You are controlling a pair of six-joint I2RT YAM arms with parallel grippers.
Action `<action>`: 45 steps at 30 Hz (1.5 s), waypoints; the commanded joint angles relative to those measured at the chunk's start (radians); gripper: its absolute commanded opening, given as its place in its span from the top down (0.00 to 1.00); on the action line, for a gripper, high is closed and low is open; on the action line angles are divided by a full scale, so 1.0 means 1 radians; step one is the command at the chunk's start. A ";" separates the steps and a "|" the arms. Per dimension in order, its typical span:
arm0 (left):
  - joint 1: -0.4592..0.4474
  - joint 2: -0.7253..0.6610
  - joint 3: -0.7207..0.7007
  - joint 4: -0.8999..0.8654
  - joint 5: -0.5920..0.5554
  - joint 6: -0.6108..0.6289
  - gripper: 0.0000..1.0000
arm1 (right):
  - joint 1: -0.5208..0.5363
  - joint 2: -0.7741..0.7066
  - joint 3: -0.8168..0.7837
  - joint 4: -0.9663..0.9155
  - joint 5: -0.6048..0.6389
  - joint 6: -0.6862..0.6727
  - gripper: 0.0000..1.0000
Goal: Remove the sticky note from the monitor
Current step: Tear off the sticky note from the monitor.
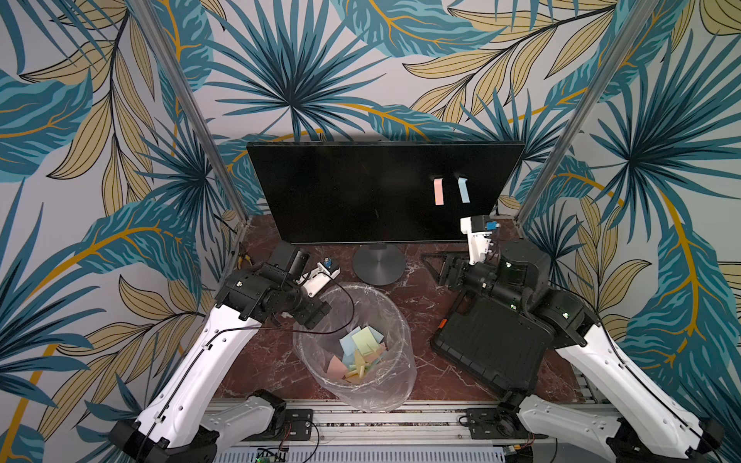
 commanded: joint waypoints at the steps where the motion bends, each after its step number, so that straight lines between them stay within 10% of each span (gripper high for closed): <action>1: -0.002 0.007 -0.021 0.038 0.006 -0.012 0.20 | -0.107 -0.027 -0.036 0.009 -0.018 0.102 0.33; 14: -0.002 0.033 -0.035 0.054 0.023 -0.021 0.38 | -0.445 0.129 0.048 0.199 -0.304 0.219 0.33; 45: -0.003 0.049 -0.002 0.042 0.033 -0.024 0.37 | -0.511 0.360 0.201 0.326 -0.358 0.293 0.49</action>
